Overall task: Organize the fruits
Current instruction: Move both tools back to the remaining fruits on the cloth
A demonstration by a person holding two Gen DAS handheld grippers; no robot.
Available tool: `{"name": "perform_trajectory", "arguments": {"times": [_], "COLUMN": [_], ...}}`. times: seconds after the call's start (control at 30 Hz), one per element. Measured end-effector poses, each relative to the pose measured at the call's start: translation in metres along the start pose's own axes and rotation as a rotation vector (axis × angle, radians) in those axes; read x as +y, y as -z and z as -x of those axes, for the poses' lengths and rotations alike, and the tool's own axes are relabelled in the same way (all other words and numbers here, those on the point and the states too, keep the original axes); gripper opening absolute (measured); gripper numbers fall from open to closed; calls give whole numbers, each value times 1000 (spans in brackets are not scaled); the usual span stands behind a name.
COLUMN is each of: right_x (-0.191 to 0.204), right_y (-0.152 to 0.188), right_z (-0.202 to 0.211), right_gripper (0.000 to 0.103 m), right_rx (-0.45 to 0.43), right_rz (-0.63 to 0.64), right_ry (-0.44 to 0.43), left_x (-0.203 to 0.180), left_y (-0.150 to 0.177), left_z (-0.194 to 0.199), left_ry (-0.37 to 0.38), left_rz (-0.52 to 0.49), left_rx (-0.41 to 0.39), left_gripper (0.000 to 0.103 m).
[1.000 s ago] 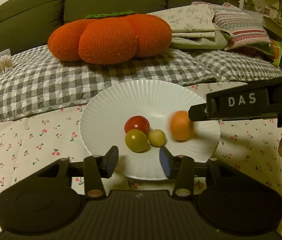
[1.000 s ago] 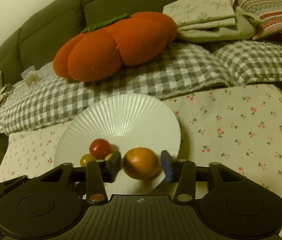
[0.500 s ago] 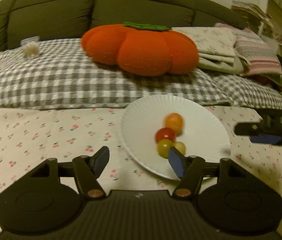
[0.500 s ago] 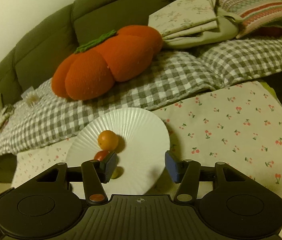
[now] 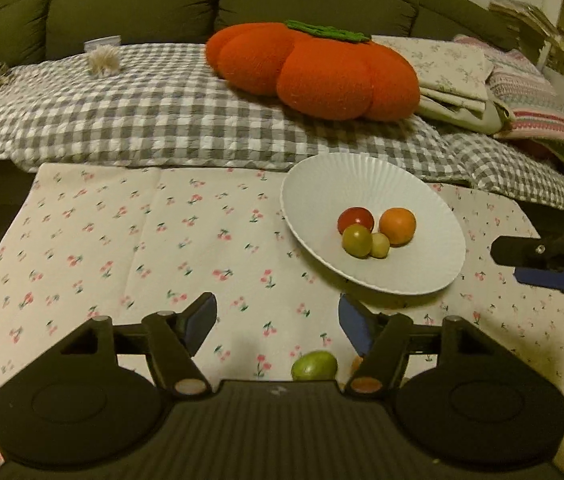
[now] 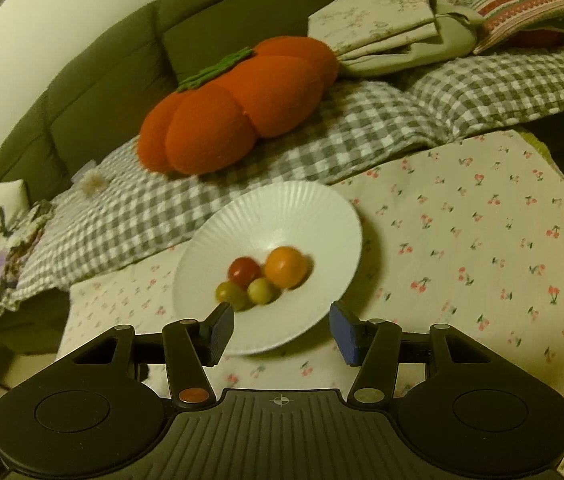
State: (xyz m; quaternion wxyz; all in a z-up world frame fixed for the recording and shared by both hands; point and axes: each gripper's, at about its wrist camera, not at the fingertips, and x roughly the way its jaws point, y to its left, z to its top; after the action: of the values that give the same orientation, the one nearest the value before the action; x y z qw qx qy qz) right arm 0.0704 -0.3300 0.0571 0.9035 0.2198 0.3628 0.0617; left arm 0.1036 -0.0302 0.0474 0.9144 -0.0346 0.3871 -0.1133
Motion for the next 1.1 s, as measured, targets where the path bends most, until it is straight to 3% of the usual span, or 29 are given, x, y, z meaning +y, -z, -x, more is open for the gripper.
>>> {"name": "perform_trajectory", "arguments": {"times": [0.53, 0.7, 1.1], "right_x": [36, 39, 33], "right_y": [38, 52, 63], "right_z": [16, 21, 15], "right_gripper": [65, 65, 65], "right_rx": [75, 89, 117], "right_rz": [62, 73, 92], "right_ry": [-71, -78, -46], "left_x": [14, 17, 27], "left_y": [38, 47, 54], "left_z": [38, 35, 24], "left_ry": [-26, 8, -27], "left_rz": [42, 77, 62], "left_rx": [70, 105, 116], "left_gripper": [79, 79, 80]}}
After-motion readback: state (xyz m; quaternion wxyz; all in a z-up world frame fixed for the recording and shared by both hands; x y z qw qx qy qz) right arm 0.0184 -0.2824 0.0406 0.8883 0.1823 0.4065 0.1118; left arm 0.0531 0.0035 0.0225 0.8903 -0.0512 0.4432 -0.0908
